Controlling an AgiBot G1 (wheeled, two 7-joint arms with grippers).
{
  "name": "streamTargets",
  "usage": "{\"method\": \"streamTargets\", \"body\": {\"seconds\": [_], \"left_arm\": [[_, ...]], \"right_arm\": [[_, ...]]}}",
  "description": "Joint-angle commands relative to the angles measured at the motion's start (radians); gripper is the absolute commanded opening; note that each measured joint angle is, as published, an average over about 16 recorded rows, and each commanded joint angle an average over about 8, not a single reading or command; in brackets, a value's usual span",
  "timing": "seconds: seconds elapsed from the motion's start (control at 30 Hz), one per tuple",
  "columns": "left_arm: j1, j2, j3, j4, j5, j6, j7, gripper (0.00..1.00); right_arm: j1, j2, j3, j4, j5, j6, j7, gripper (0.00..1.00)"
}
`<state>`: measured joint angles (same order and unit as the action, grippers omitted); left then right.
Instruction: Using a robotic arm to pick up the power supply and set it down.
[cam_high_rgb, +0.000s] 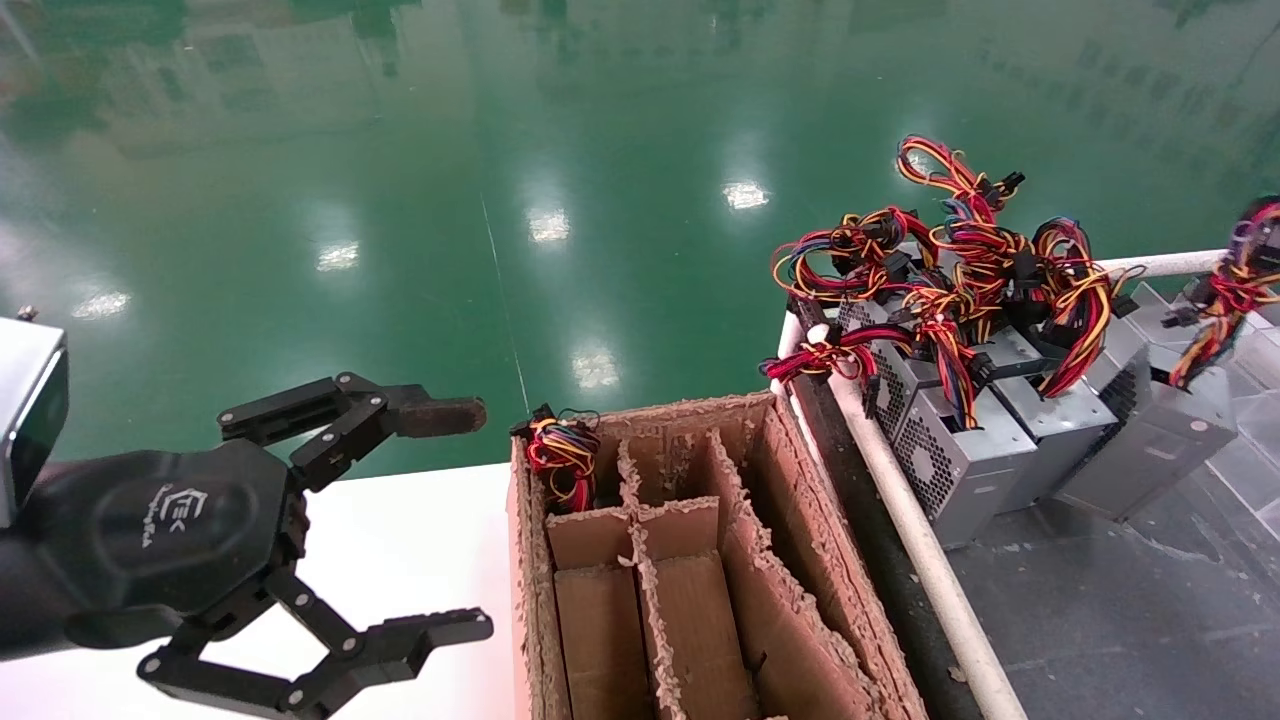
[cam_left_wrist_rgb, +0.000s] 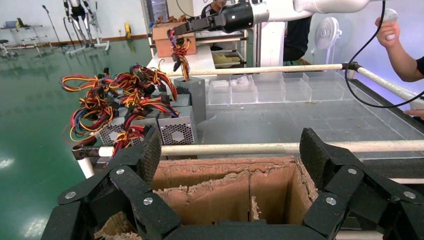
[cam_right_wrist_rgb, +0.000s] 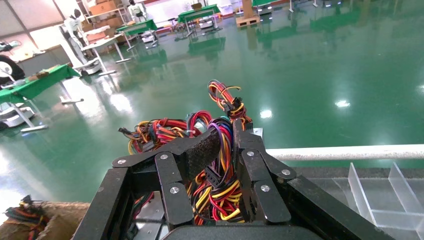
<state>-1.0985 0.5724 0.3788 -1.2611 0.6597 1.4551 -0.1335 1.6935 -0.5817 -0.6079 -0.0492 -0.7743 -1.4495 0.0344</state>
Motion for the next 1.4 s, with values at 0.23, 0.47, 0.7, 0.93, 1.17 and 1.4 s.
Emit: {"method": "streamTargets", "body": {"seconds": [0.23, 0.47, 0.7, 0.93, 1.17, 1.4], "left_arm": [[0.0, 0.0, 0.0, 0.0, 0.0, 0.0, 0.0, 1.0], [0.0, 0.0, 0.0, 0.0, 0.0, 0.0, 0.0, 1.0], [0.0, 0.0, 0.0, 0.0, 0.0, 0.0, 0.0, 1.0], [0.0, 0.0, 0.0, 0.0, 0.0, 0.0, 0.0, 1.0], [0.0, 0.0, 0.0, 0.0, 0.0, 0.0, 0.0, 1.0], [0.0, 0.0, 0.0, 0.0, 0.0, 0.0, 0.0, 1.0]], "right_arm": [[-0.012, -0.048, -0.009, 0.028, -0.012, 0.067, -0.009, 0.0], [-0.018, -0.068, -0.022, 0.043, -0.031, 0.096, -0.023, 0.77], [-0.022, -0.069, -0.028, 0.047, -0.04, 0.091, -0.019, 1.0], [-0.02, -0.066, -0.036, 0.055, -0.052, 0.076, -0.016, 1.0], [-0.012, -0.058, -0.051, 0.067, -0.073, 0.059, -0.028, 1.0], [0.009, -0.032, -0.058, 0.076, -0.083, 0.035, -0.043, 1.0]]}}
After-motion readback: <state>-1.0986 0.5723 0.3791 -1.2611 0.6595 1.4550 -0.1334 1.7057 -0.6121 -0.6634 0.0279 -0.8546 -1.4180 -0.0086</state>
